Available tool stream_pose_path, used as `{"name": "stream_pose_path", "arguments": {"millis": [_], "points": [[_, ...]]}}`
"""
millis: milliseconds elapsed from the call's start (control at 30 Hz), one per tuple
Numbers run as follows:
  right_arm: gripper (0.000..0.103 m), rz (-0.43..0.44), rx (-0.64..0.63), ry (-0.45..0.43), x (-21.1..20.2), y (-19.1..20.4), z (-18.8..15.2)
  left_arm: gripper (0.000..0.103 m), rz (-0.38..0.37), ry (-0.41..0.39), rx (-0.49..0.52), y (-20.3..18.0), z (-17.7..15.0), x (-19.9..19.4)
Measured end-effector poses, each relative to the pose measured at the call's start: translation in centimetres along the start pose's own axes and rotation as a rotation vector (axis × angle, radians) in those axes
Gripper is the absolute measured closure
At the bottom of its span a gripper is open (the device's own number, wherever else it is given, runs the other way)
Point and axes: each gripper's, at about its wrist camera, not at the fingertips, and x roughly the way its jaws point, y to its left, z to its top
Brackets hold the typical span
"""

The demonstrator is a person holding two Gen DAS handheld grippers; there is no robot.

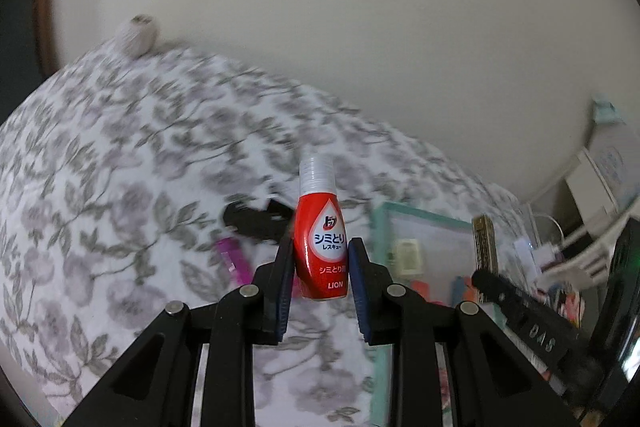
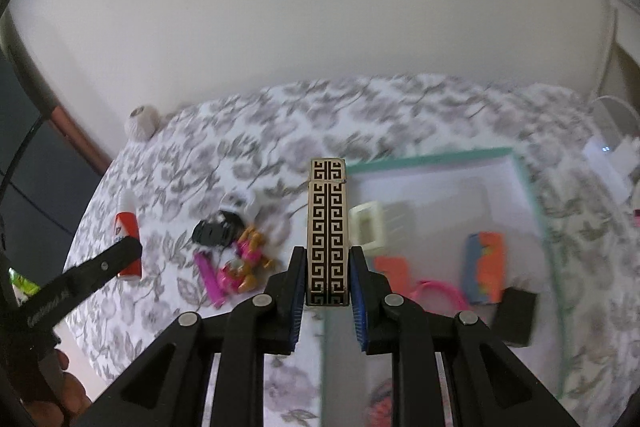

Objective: Organize rigid objects
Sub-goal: 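Carry the red bottle and gold-black bar into the tray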

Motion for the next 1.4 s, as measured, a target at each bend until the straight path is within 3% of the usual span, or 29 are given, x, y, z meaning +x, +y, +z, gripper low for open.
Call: {"name": "stream_pose_path", "arguments": {"millis": [267,533,633,967,1233,1400], "points": [[0.081,-0.095,0.046,-0.066,-3.8,-4.5,1.0,0.075,-0.074,0.04,0.166,-6.1,-2.4,0.9],[0.081,-0.195,0.103,-0.098,-6.2,-9.2,0.7,0.075,-0.141,0.149,0.223,-9.5,-4.8,3.3],[0.081,-0.222,0.122,-0.087,-6.3,-10.7,0.3,0.075,-0.13,0.167,0.251,-10.4,-5.6,4.1],[0.081,-0.25,0.147,0.054,-1.1,-13.8,-1.6,0.075,-0.06,0.248,0.318,-11.6,-8.1,7.9],[0.081,-0.271,0.101,0.074,2.8,-13.7,-2.3,0.075,-0.016,0.291,0.366,-12.1,-9.4,9.7],[0.081,-0.269,0.16,0.09,4.4,-14.9,-2.9,0.075,-0.013,0.309,0.387,-12.2,-9.9,10.5]]}}
